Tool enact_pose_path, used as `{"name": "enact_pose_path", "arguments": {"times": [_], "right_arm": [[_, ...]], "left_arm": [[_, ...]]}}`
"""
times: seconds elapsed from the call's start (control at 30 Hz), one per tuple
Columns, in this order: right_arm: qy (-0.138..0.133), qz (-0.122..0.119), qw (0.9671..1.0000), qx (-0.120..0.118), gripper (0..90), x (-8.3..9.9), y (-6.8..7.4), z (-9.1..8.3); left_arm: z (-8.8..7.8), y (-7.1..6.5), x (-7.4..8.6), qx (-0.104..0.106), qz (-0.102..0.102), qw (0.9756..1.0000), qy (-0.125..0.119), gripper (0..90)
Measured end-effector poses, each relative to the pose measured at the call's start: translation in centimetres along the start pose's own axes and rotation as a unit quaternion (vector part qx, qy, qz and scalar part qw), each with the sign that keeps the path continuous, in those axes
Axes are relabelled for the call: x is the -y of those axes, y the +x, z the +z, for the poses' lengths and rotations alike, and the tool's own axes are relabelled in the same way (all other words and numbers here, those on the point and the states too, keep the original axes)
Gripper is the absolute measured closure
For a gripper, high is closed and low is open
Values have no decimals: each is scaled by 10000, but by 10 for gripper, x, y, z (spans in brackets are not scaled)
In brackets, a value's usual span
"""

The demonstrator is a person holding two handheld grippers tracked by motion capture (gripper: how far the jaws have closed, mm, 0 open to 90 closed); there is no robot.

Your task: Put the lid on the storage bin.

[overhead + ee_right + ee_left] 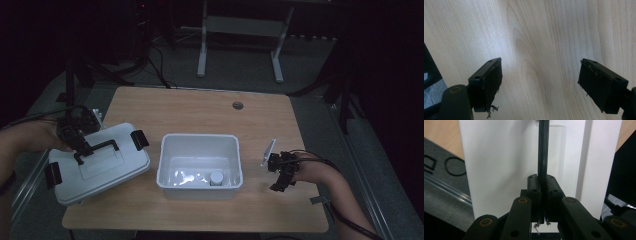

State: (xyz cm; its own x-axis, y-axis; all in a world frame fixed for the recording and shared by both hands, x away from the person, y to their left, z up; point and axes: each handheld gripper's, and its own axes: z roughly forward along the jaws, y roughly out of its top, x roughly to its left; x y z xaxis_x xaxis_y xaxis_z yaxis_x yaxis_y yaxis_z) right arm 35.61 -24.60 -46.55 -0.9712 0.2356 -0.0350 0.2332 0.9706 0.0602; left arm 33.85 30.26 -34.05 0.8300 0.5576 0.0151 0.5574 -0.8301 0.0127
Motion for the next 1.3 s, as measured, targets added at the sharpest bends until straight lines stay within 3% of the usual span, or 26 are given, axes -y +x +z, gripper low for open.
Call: {"name": "enact_pose_path", "arguments": {"times": [0.3, 0.5, 0.57, 0.97, 1.3], "right_arm": [[-36, 8, 10000, 1, 188, -2, 1, -1], [-13, 20, 10000, -29, 188, -1, 1, 1], [-30, 31, 10000, -16, 188, -1, 1, 1], [-46, -14, 10000, -17, 188, -4, 2, 3], [-29, -22, 10000, -11, 188, -4, 2, 5]], "left_arm": [[-41, -12, -7, -188, 161, 9995, -197, 840], [-57, -23, -21, -166, 402, 9981, -427, 841], [-63, -31, -35, -168, 614, 9968, -477, 840], [-55, -60, -102, -120, 1385, 9898, -308, 841], [-52, -81, -147, -110, 1887, 9813, -378, 841]]}}
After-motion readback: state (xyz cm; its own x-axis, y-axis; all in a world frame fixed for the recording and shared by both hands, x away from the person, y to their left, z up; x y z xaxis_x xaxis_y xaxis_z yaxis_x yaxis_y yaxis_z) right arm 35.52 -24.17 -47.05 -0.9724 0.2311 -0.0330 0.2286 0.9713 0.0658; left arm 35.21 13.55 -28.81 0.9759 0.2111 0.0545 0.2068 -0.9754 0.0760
